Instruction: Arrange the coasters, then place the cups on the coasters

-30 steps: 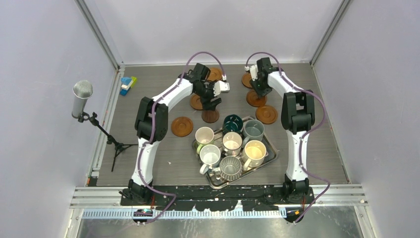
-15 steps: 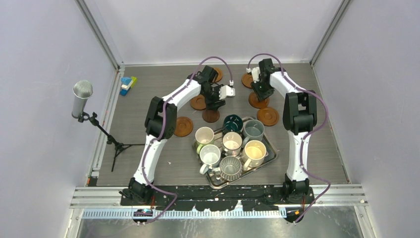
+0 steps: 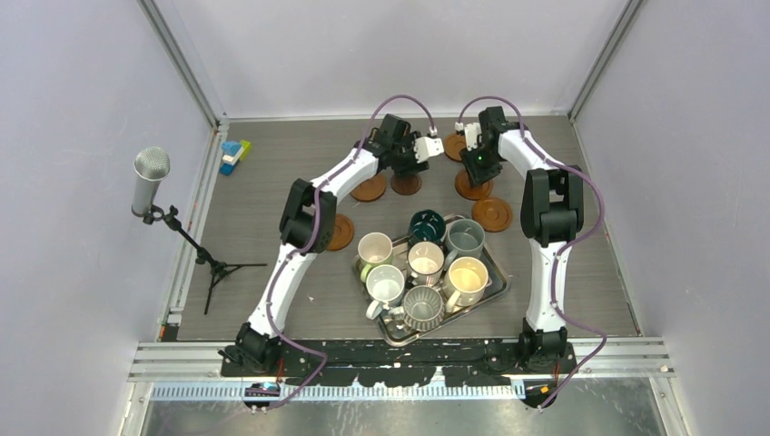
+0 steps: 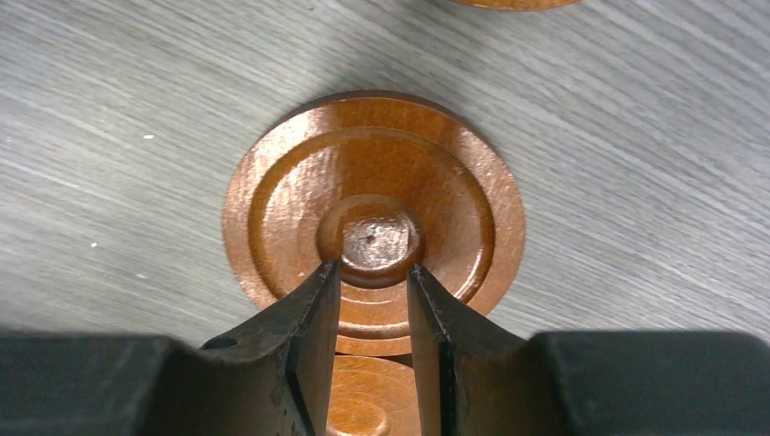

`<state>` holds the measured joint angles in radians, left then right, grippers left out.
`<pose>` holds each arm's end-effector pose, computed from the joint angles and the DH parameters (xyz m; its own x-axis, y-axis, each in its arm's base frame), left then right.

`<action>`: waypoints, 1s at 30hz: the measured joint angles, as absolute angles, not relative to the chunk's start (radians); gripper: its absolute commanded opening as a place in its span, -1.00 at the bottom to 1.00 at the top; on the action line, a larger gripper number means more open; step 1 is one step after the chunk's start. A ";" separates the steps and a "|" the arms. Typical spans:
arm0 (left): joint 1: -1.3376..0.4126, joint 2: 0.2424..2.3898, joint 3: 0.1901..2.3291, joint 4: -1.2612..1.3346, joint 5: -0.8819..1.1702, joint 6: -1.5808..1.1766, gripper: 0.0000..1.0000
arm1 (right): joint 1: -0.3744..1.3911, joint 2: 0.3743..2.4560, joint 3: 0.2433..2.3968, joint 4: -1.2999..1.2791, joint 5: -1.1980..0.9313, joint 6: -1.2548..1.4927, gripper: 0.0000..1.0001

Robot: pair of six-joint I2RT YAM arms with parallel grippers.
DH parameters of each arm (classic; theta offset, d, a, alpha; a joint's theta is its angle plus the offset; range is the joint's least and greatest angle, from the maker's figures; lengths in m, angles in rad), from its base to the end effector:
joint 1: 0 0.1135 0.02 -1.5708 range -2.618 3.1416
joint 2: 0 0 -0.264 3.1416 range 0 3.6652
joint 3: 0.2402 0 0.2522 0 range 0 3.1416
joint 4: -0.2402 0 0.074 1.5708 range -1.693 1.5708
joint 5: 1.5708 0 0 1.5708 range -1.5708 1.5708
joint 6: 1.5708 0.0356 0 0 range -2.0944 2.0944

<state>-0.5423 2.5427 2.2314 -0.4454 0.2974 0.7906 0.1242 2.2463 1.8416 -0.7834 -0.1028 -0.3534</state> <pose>0.4813 -0.3022 0.1702 0.0668 0.7531 -0.6545 0.8934 0.2468 0.3753 0.4706 0.0624 0.1767 -0.8078 -0.4478 -0.3833 -0.4699 0.8818 -0.0399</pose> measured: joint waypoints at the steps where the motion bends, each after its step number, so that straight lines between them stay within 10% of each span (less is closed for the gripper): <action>1: -0.542 2.551 2.239 -0.418 0.290 0.782 0.22 | 0.124 2.246 1.844 -0.790 -0.117 -0.348 -0.21; 30: -0.404 2.740 2.550 -0.375 0.161 0.392 0.56 | 0.154 2.392 2.215 -0.767 -0.196 -0.228 0.05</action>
